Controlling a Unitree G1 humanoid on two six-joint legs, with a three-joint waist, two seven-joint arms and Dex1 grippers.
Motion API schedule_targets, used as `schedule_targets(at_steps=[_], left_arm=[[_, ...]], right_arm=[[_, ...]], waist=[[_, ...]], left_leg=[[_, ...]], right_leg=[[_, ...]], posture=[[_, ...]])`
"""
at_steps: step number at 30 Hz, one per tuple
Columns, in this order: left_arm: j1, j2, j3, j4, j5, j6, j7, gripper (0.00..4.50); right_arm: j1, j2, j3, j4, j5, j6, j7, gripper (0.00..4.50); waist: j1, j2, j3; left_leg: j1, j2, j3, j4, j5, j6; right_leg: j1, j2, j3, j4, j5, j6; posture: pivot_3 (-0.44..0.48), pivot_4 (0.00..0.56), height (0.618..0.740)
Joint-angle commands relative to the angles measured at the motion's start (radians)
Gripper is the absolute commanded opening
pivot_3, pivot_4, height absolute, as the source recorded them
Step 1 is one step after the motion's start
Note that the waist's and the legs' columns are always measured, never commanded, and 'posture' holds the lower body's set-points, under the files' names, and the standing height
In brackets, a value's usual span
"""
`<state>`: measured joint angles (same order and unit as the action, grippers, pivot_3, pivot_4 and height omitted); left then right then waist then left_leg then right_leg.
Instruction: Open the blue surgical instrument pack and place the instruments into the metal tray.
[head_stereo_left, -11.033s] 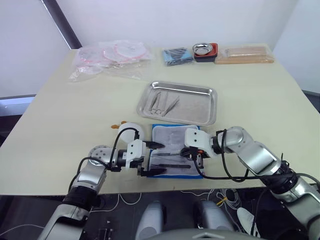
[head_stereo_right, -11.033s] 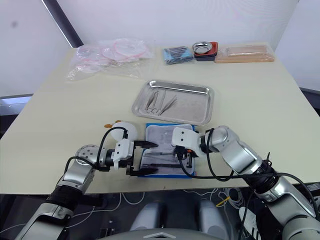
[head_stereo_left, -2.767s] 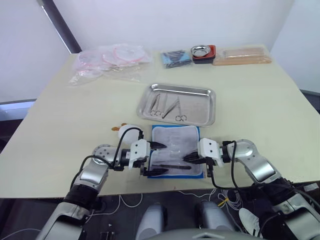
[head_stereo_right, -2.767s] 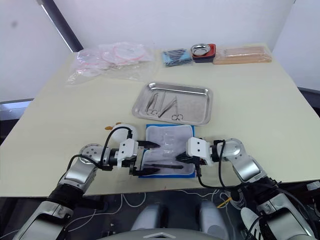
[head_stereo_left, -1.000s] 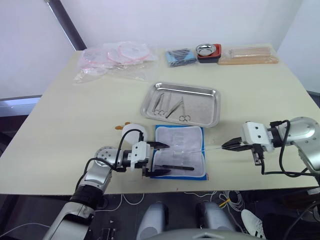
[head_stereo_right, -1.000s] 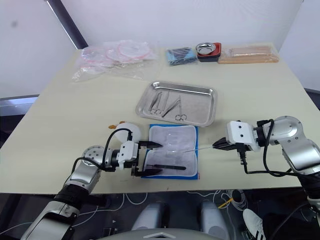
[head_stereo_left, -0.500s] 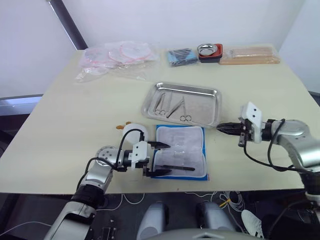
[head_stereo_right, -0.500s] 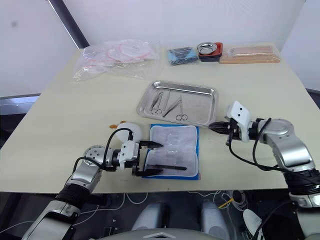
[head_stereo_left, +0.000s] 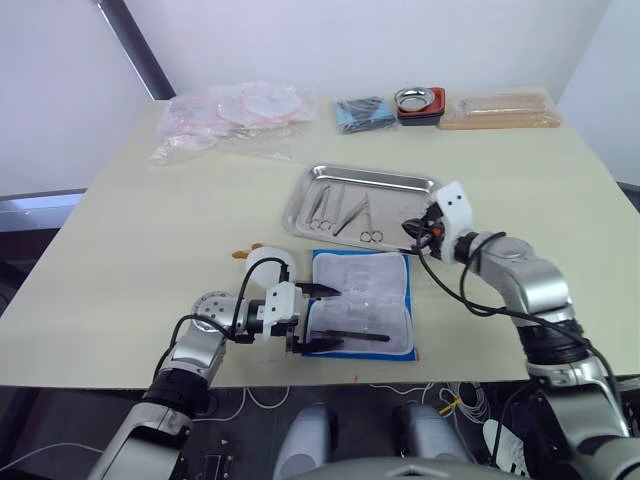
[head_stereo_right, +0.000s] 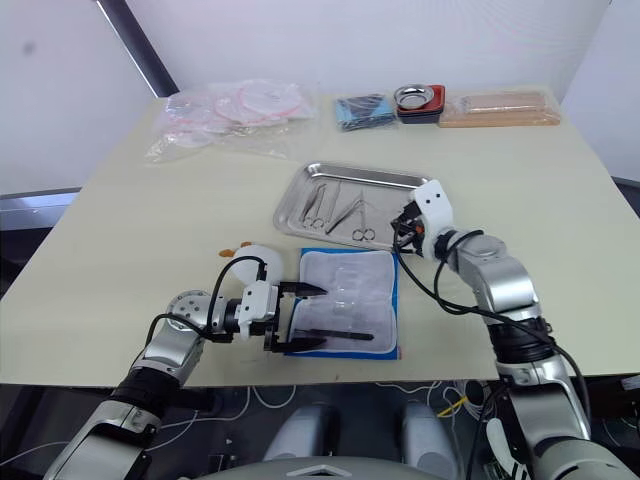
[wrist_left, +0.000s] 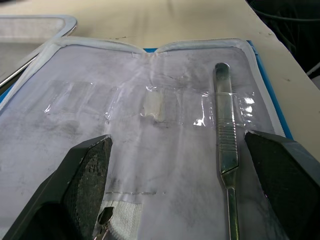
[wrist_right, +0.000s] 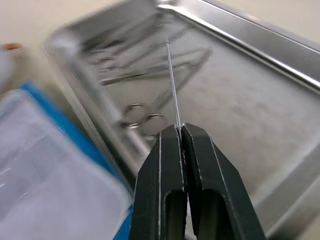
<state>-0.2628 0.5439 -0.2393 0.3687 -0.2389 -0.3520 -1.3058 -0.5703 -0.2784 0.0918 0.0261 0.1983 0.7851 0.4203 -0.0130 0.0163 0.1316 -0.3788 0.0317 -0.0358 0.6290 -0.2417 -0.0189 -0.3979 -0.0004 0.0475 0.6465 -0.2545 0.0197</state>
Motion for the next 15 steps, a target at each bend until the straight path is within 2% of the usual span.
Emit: schedule_targets(at_steps=[1, 10, 15], left_arm=[[0.068, 0.015, -0.079, 0.107, 0.129, 0.055, 0.021, 4.50], [0.066, 0.023, -0.080, 0.105, 0.134, 0.059, 0.016, 4.50], [0.073, 0.026, -0.078, 0.095, 0.132, 0.064, 0.021, 4.50]], right_arm=[[-0.050, 0.044, -0.017, 0.036, -0.029, -0.027, -0.074, 0.02], [-0.174, 0.169, -0.020, 0.241, -0.092, -0.028, -0.225, 0.02], [-0.190, 0.200, -0.015, 0.274, -0.087, -0.013, -0.226, 0.02]], waist=[[0.000, 0.000, 0.000], [-0.006, 0.001, -0.001], [-0.008, 0.001, -0.001]], left_leg=[[0.000, 0.000, 0.000, 0.000, 0.000, 0.000], [0.000, 0.000, 0.000, 0.000, 0.000, 0.001], [0.000, 0.000, 0.000, 0.000, 0.000, 0.001]], right_leg=[[0.000, 0.000, 0.000, 0.000, 0.000, 0.000], [0.000, 0.000, 0.000, 0.000, 0.000, 0.001], [0.000, 0.000, 0.001, 0.000, 0.000, 0.001]], posture=[[0.000, 0.150, 0.740], [0.000, 0.150, 0.740], [0.000, 0.150, 0.740]])
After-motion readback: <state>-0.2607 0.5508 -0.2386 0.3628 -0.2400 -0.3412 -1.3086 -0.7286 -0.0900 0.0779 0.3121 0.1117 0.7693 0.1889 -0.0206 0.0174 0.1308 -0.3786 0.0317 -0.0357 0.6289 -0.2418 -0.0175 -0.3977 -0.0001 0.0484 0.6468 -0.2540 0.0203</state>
